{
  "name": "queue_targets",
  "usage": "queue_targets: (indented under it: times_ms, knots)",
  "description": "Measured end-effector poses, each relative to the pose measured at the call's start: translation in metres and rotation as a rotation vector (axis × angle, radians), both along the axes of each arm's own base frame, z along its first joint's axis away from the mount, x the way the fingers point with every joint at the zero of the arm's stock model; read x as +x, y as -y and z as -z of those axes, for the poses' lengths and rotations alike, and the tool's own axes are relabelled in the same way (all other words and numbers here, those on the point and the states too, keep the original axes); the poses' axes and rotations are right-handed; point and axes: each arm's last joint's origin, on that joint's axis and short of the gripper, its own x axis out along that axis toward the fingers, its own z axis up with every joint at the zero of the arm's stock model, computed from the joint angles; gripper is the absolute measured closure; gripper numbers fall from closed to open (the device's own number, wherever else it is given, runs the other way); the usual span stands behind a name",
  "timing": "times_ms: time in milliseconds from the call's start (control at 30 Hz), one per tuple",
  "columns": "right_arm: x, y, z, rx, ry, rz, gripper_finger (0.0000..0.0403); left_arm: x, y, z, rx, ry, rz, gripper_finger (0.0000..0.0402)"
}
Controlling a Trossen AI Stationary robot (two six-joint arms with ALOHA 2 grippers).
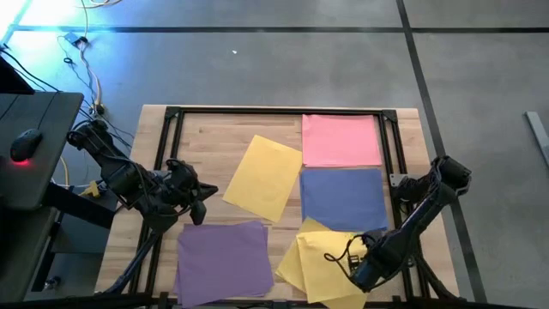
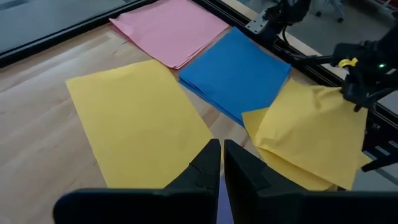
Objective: Organize paper
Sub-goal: Stack the yellow paper on the bottom right of the table
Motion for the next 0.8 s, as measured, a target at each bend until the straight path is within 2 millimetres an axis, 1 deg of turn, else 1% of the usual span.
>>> queue_targets:
  times_ms: [100,200,300,433,533,633,733,800]
  knots:
    - [0.003,-0.002,0.009,-0.015,0.018,-0.006,0.0401,0.000,0.000,0.000,-0.006,-0.001,0.002,0.0402]
    - [0.004,-0.004,0.014,-0.012,0.022,-0.004,0.0384,0.000,0.001,0.000,-0.013,-0.006,0.008,0.0402]
    - [0.005,-0.004,0.016,-0.017,0.022,-0.003,0.0347,0.000,0.001,0.000,-0.017,-0.006,0.010,0.0402]
    - [0.005,-0.004,0.016,-0.034,0.062,-0.021,0.0277,0.001,0.002,0.001,-0.019,-0.013,0.014,0.0402]
    - [0.005,-0.004,0.006,-0.033,0.142,-0.063,0.0223,0.006,0.006,0.003,-0.022,-0.020,0.028,0.0402]
    - [0.003,-0.008,-0.011,-0.016,0.214,-0.115,0.0177,0.018,0.013,0.007,-0.008,-0.041,0.080,0.0402]
    - [-0.003,-0.012,-0.024,0.004,0.275,-0.168,0.0151,0.038,0.020,0.016,-0.005,-0.074,0.134,0.0402]
    - [-0.008,-0.015,-0.032,0.009,0.314,-0.189,0.0147,0.055,0.022,0.022,-0.005,-0.087,0.175,0.0402]
